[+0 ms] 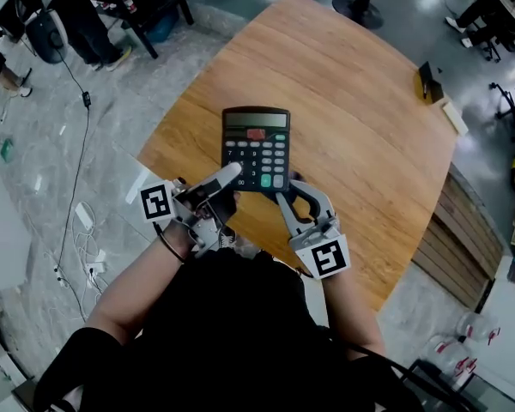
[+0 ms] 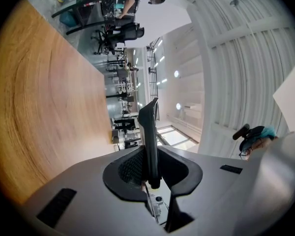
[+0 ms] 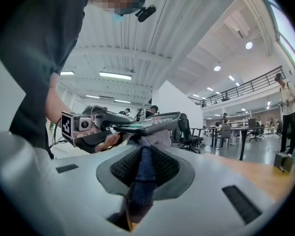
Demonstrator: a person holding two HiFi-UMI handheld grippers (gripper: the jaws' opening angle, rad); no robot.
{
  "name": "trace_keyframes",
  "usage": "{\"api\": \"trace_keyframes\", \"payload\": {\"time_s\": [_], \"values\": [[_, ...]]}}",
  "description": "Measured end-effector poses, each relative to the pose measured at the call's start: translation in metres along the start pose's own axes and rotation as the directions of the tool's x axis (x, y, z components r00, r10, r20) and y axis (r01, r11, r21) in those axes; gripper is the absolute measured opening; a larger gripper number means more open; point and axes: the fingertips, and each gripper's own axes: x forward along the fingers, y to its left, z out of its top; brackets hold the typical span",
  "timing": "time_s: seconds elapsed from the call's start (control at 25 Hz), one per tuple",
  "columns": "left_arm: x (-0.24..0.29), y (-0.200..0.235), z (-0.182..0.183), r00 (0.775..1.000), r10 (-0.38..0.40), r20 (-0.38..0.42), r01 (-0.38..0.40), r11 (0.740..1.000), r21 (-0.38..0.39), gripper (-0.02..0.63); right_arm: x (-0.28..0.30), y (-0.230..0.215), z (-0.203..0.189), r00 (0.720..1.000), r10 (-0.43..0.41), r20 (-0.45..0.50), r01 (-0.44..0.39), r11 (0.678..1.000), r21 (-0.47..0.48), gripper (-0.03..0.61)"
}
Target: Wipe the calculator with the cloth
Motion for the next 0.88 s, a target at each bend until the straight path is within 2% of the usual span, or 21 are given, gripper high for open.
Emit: {"api": "trace_keyframes", "payload": {"time_s": [0.16,0.28,0.4,0.56,0.72,0.88], "values": [[0.002,0.001,-0.003,1.000,-0.003,-0.023,0.003,1.000,-0.008,0.071,-0.010,-0.020,-0.002,0.996,-0.087,-0.024,0.087,0.996,-0.005,0.058],[0.002,0.002,-0.005,0.999,0.008,-0.043,-0.008,1.000,-0.001,0.071,-0.019,-0.045,0.006,0.985,-0.175,0.003,0.175,0.984,0.014,0.058],[0.002,0.005,-0.006,0.999,0.011,-0.052,-0.011,1.000,-0.009,0.071,-0.021,-0.059,0.011,0.976,-0.217,0.014,0.217,0.976,-0.005,0.058],[0.002,0.009,-0.006,0.999,0.009,-0.044,-0.011,1.000,-0.028,0.071,-0.009,-0.049,0.009,0.980,-0.198,0.009,0.199,0.980,-0.012,0.058],[0.002,0.007,-0.005,1.000,-0.005,-0.025,0.003,0.999,-0.045,0.071,-0.001,-0.028,0.002,0.985,-0.171,0.003,0.170,0.985,0.022,0.058],[0.003,0.004,-0.004,1.000,-0.012,-0.019,0.012,0.999,-0.042,0.071,0.009,-0.001,0.000,0.995,-0.102,0.002,0.102,0.995,0.019,0.058]]}}
